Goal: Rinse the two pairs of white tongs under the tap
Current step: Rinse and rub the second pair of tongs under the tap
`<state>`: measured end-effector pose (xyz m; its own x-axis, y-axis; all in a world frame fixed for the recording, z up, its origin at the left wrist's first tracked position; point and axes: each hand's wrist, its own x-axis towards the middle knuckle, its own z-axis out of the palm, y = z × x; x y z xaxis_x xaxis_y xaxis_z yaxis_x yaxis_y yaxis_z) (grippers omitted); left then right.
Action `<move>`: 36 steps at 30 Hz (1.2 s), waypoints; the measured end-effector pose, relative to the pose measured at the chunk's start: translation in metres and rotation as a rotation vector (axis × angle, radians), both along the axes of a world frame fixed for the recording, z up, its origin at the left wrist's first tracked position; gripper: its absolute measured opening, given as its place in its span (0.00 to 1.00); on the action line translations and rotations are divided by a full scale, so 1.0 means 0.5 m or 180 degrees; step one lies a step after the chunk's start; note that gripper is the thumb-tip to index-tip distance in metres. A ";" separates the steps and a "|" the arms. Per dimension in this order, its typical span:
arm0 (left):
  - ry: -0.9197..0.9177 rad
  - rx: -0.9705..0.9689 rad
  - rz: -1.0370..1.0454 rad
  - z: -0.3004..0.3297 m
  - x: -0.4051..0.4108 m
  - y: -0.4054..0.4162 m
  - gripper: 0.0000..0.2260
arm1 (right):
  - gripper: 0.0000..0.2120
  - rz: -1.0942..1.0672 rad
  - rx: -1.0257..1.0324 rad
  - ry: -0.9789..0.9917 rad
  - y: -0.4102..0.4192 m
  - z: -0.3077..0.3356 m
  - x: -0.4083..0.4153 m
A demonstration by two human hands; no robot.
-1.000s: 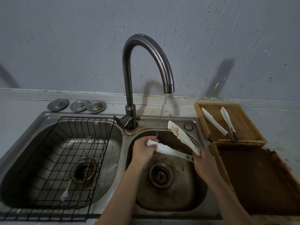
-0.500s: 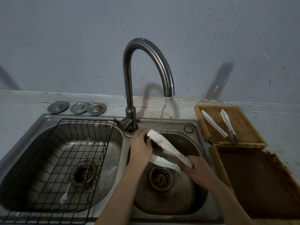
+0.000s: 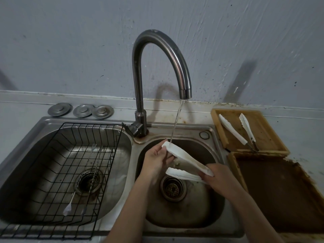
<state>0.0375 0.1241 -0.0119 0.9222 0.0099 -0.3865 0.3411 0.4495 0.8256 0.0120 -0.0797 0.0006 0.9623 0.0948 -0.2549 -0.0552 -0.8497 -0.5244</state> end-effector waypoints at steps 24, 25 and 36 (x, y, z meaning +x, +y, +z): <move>-0.0511 0.1114 0.0260 0.067 0.039 -0.008 0.14 | 0.19 -0.0227 0.2120 0.0017 0.155 0.003 0.042; -0.0567 0.1232 0.0232 0.064 0.039 -0.006 0.13 | 0.21 -0.0264 0.2178 0.0104 0.164 0.009 0.046; -0.0519 0.1044 0.0234 0.072 0.037 0.030 0.07 | 0.10 0.0324 0.2184 0.0505 0.157 0.017 0.065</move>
